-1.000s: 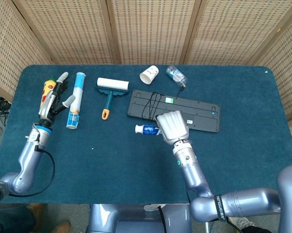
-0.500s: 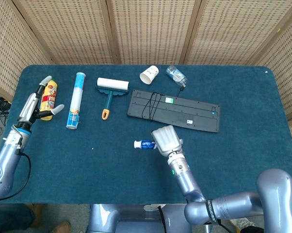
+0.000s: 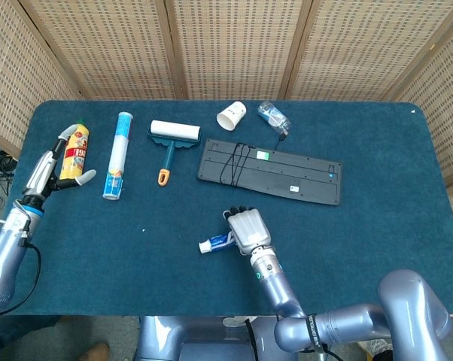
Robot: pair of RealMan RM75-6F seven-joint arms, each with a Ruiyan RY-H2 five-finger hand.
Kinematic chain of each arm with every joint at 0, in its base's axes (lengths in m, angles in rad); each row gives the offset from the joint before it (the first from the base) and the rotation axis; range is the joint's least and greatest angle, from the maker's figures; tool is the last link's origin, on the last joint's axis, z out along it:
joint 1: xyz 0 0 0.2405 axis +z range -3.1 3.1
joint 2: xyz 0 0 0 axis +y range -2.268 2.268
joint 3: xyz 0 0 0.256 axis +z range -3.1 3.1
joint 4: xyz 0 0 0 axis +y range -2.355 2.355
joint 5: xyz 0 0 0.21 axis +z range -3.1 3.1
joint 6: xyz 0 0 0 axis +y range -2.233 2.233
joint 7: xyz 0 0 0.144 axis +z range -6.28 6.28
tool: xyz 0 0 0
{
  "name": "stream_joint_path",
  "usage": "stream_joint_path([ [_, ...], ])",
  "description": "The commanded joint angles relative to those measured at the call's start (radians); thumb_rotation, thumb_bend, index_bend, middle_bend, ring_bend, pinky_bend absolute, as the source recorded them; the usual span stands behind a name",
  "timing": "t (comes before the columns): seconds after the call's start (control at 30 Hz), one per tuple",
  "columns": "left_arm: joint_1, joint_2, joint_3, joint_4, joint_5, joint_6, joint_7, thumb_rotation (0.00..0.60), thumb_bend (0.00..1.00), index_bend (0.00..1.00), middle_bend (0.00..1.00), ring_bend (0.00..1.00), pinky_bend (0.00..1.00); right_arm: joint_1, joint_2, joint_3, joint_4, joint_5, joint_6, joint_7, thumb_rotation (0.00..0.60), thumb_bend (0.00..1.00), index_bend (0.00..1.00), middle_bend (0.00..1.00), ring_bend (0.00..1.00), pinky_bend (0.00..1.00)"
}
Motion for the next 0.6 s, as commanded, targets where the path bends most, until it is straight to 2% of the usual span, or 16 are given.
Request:
stream_joint_path([
  [0.03,0.004,0.004,0.007,0.004,0.005,0.009,-0.004,0.315,0.00,0.00,0.00,0.00,0.00,-0.017,0.022,0.008,-0.022,-0.028,-0.002,0.020,0.600,0.00,0.04,0.09,0.04,0.22],
  [0.2,0.025,0.020,0.020,-0.002,0.031,0.060,0.005,0.315,0.00,0.00,0.00,0.00,0.00,-0.061,0.116,-0.013,-0.100,-0.164,0.047,0.067,0.600,0.00,0.03,0.08,0.01,0.15],
  [0.37,0.076,0.039,0.049,-0.025,0.073,0.166,0.053,0.372,0.00,0.00,0.00,0.00,0.00,-0.160,0.277,-0.088,-0.147,-0.398,0.084,0.229,0.600,0.00,0.03,0.07,0.00,0.06],
  [0.47,0.116,0.053,0.075,-0.053,0.084,0.230,0.117,0.416,0.00,0.00,0.00,0.00,0.00,-0.232,0.374,-0.158,-0.092,-0.580,0.098,0.392,0.600,0.00,0.03,0.07,0.00,0.03],
  [0.6,0.174,0.068,0.120,-0.091,0.103,0.316,0.226,0.510,0.00,0.00,0.00,0.00,0.00,-0.315,0.454,-0.232,0.057,-0.786,0.147,0.612,0.600,0.00,0.03,0.07,0.00,0.02],
])
